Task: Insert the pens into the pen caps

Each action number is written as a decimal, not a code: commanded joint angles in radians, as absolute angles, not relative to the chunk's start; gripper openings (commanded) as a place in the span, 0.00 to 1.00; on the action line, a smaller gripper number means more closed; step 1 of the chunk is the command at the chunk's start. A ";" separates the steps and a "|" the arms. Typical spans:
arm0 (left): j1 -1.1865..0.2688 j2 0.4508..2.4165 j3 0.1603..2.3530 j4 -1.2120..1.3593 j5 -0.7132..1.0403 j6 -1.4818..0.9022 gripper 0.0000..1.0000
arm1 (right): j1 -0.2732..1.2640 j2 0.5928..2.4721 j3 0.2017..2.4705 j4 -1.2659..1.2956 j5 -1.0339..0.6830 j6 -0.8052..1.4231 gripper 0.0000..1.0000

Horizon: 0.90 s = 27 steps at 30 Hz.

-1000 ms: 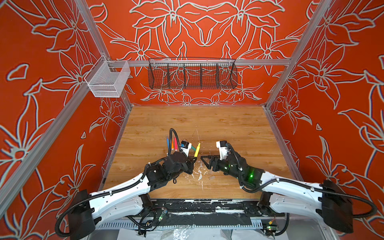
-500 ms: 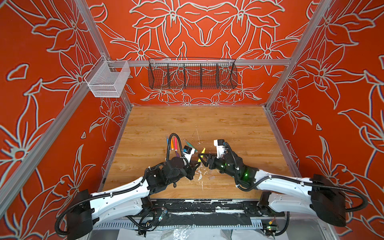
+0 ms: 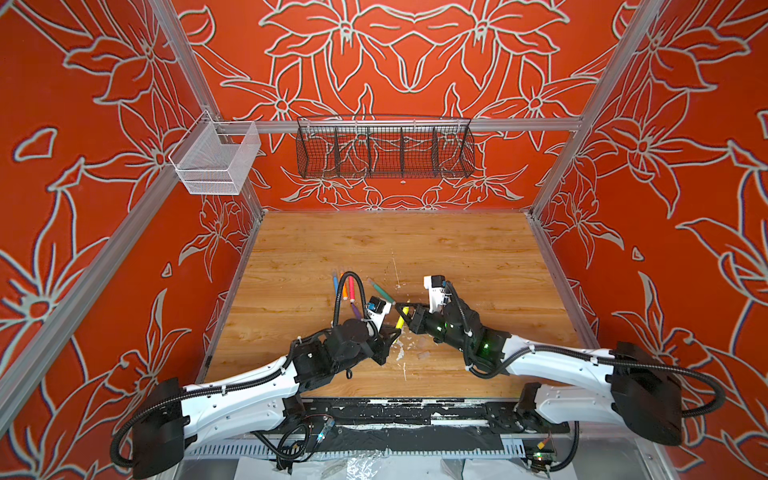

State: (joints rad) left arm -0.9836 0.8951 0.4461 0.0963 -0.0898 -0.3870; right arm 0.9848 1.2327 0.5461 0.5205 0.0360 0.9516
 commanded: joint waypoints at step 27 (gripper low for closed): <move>-0.983 0.945 0.608 -0.099 -0.257 -0.434 0.00 | 1.039 1.140 0.542 0.424 0.113 0.932 0.44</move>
